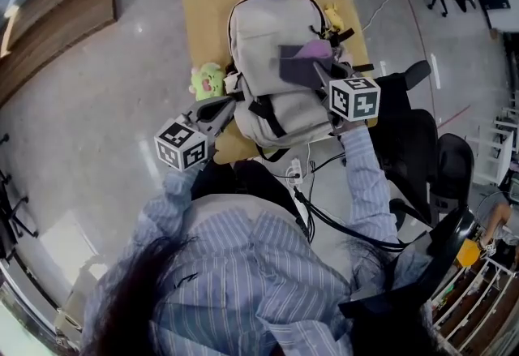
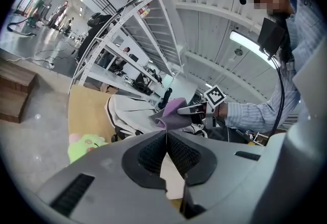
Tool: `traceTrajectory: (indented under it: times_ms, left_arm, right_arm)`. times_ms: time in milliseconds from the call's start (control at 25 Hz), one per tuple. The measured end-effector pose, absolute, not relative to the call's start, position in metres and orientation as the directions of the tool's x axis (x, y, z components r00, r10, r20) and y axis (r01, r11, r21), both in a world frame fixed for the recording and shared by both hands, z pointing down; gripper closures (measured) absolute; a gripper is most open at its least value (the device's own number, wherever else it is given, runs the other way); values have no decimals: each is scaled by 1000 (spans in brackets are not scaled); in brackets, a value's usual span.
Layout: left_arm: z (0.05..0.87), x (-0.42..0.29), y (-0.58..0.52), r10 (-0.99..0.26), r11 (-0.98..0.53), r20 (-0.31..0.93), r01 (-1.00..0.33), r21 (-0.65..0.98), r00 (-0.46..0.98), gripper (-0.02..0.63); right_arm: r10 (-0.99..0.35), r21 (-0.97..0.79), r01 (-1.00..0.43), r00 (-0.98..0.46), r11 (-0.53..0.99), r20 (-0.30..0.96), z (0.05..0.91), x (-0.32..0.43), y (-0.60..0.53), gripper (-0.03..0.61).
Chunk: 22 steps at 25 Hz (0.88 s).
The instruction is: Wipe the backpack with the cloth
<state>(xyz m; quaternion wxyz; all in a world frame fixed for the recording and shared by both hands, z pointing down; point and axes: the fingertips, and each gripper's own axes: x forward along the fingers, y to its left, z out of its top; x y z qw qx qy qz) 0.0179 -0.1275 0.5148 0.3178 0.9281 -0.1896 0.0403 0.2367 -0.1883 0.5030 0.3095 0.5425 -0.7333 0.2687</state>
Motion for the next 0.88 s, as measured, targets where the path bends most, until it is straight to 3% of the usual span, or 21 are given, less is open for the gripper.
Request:
traceTrajectory:
  times_ms: [640, 760, 880]
  left_arm:
    - [511, 32, -113, -292, -739, 212, -361, 569, 933, 609]
    - [511, 35, -106, -282, -742, 220, -358, 566, 934, 609]
    - [512, 38, -96, -276, -742, 227, -357, 567, 934, 609]
  right_arm:
    - [-620, 140, -990, 106, 6, 778, 490, 413, -174, 537]
    - [-648, 125, -992, 111, -25, 753, 477, 416, -167, 537]
    - [-702, 66, -997, 28, 28, 711, 460, 390, -164, 537]
